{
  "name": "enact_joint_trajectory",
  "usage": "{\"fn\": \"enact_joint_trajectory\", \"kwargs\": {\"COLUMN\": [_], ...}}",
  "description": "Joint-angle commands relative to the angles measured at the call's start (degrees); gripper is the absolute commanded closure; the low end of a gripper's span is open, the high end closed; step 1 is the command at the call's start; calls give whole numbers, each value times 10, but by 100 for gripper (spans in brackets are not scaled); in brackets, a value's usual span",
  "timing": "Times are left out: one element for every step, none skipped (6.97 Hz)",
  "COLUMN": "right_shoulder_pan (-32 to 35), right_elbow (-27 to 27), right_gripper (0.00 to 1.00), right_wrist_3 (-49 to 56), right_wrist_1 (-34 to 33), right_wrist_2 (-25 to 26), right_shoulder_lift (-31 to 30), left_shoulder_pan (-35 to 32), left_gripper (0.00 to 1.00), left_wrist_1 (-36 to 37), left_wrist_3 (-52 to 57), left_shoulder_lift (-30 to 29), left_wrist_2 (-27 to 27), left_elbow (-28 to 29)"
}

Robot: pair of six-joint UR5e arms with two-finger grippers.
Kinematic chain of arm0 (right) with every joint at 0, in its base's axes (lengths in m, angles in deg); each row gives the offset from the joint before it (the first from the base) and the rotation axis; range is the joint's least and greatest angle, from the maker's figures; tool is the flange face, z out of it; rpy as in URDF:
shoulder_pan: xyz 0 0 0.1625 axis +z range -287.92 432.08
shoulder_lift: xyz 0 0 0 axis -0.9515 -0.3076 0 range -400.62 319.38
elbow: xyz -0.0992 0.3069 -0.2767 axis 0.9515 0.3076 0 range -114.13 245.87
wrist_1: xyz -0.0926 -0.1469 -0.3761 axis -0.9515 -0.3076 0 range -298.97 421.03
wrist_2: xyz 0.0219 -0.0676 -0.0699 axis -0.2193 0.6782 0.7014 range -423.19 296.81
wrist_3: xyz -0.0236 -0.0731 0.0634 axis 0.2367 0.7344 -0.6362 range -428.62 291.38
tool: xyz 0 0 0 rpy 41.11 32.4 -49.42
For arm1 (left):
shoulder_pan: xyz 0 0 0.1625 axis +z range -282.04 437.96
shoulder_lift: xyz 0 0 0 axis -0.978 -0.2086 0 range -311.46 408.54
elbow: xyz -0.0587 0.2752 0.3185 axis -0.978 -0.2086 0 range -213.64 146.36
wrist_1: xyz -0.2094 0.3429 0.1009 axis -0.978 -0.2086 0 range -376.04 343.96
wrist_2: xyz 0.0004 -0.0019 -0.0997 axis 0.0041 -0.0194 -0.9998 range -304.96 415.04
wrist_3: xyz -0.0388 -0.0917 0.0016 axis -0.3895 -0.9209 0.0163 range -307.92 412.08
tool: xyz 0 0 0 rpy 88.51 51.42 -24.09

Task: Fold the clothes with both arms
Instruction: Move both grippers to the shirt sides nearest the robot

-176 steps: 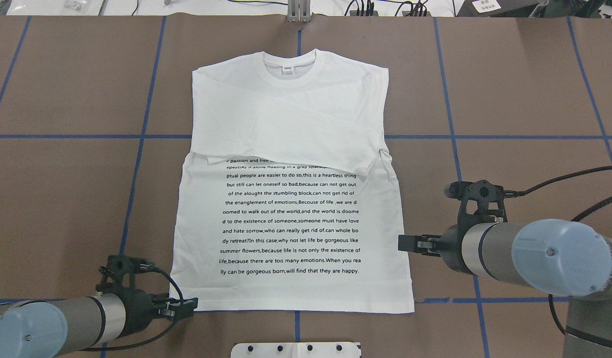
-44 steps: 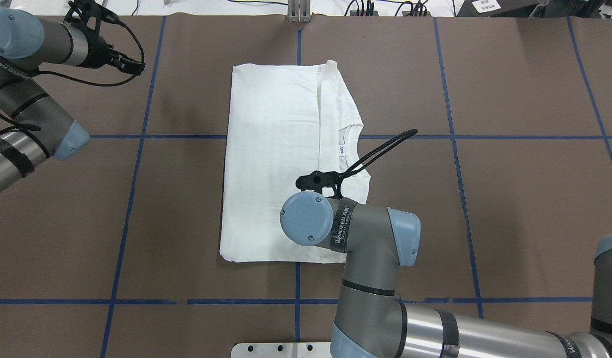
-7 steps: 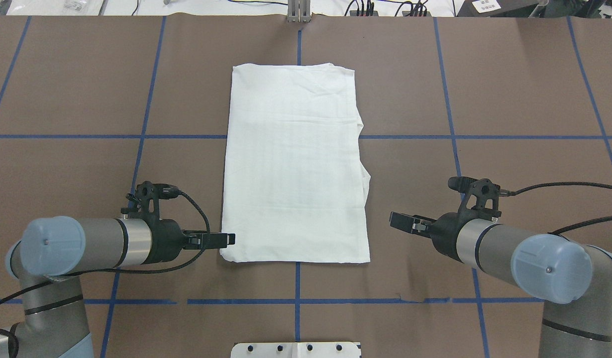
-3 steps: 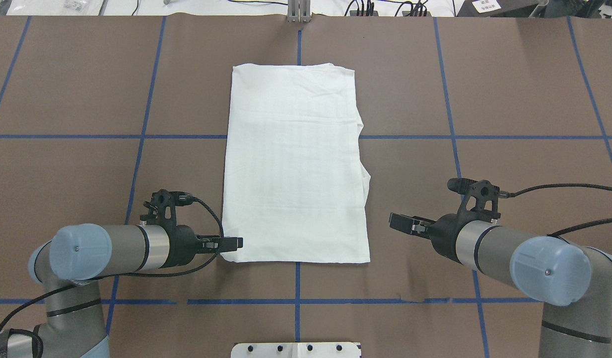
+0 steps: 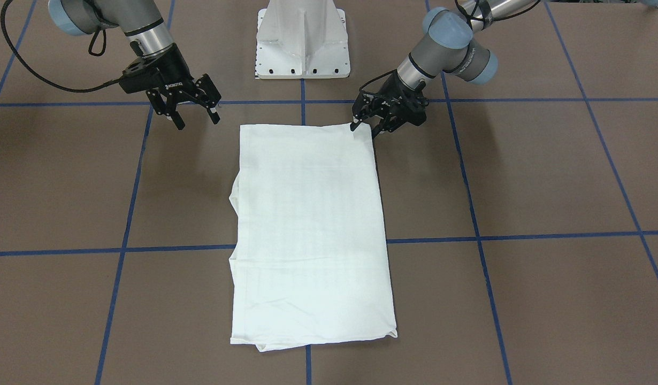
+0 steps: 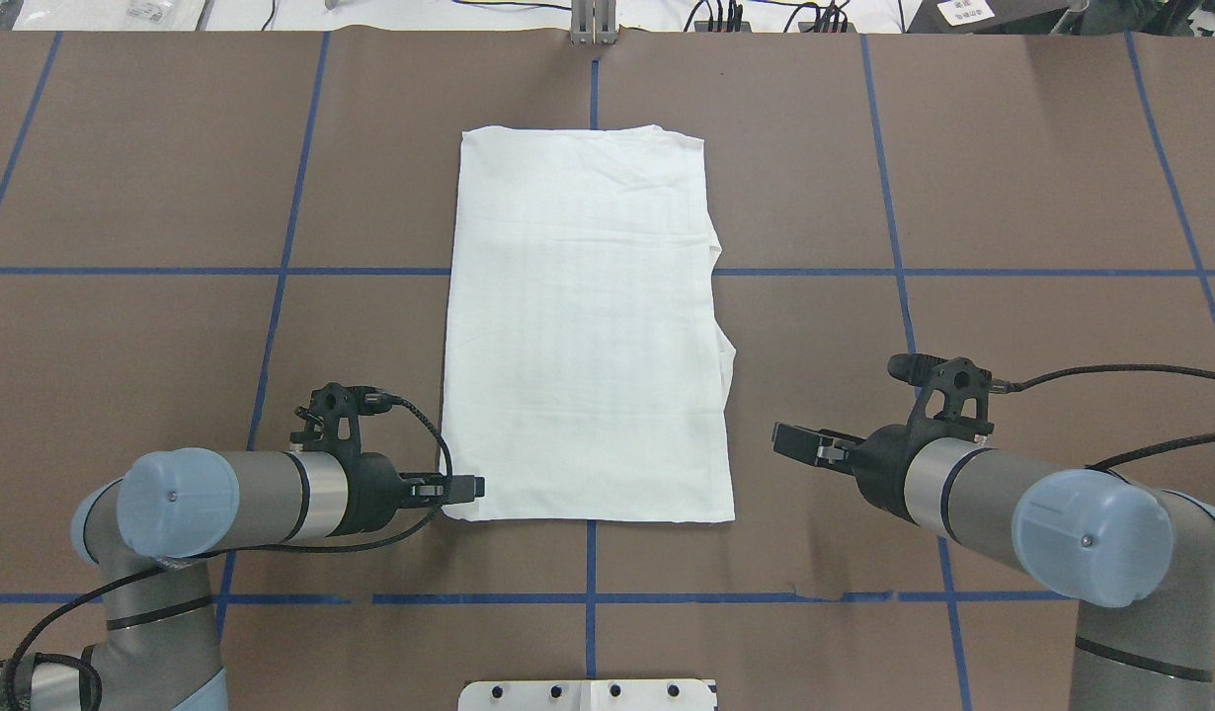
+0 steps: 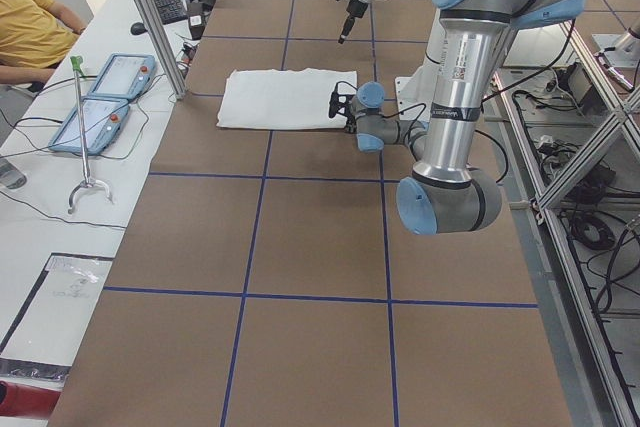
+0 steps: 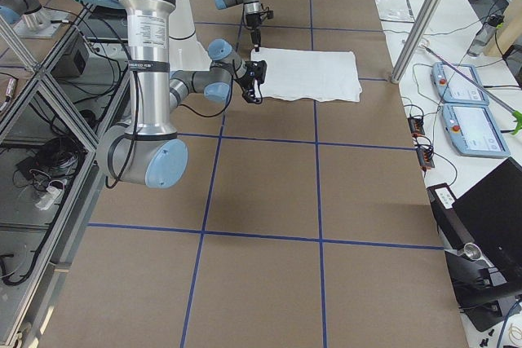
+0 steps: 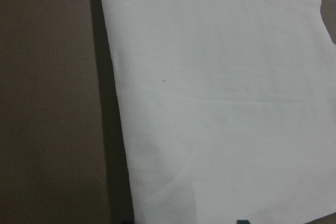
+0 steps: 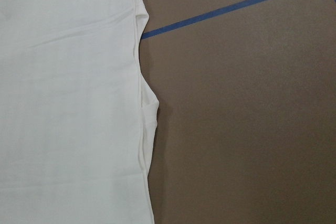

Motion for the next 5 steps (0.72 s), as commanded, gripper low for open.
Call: {"fn": "enact_joint_trajectory", "kwargs": {"right_shoulder_pan": [0, 0, 0, 0, -2], "right_elbow": [1, 2, 2, 3, 4], "right_gripper": [0, 0, 0, 0, 0], "right_wrist_3": [0, 0, 0, 0, -1], "right_wrist_1": [0, 0, 0, 0, -1], "right_wrist_2": [1, 0, 0, 0, 1], "right_shoulder_lift": [1, 1, 0, 0, -2], "left_shoulder_pan": [1, 1, 1, 1, 1], "left_gripper": [32, 32, 50, 93, 100], "left_wrist_1": [1, 1, 0, 0, 0], "left_wrist_3": [-2, -2, -7, -13, -13], "left_shoulder_lift": [0, -1, -1, 0, -1], "left_wrist_2": [-2, -2, 0, 0, 0], "left_elbow": [1, 1, 1, 1, 0]}}
